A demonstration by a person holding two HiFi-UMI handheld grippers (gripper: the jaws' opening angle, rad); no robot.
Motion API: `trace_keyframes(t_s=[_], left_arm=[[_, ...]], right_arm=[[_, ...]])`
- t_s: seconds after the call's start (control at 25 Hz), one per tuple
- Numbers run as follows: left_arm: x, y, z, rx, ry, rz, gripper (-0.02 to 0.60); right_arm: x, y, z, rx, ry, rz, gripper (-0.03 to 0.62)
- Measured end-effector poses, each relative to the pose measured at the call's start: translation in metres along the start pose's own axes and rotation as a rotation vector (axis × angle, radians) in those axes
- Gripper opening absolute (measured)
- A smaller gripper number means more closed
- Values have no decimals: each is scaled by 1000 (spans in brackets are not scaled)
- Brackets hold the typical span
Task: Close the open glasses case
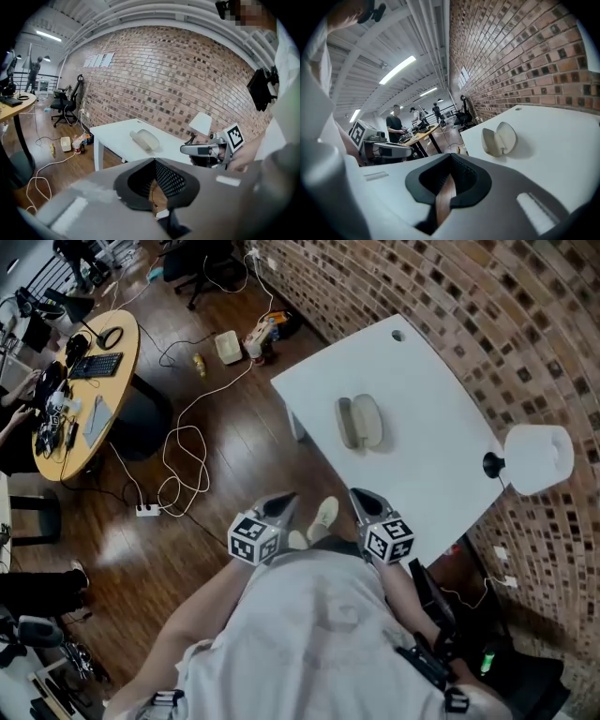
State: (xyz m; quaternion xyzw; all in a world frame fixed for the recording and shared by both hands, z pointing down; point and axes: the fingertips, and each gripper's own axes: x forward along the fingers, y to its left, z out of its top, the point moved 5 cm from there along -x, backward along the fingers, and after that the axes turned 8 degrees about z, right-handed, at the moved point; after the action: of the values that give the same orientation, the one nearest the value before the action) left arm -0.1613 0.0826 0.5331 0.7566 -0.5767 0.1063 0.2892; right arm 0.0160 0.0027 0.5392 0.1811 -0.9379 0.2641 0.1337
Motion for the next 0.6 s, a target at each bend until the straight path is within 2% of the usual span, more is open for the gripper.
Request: trace_keyframes(t_s=[0.16,0.4,0.6], left_arm=[[20,18,17,7,15,27,5],[68,25,56,47,49,8,5],[103,16,77,88,78,-21,5]], right_arm=[[25,-19,22,-24,-3,31,8],[41,-59,51,-39,-17,31,8],[41,-82,63,-9,-52,27,8]])
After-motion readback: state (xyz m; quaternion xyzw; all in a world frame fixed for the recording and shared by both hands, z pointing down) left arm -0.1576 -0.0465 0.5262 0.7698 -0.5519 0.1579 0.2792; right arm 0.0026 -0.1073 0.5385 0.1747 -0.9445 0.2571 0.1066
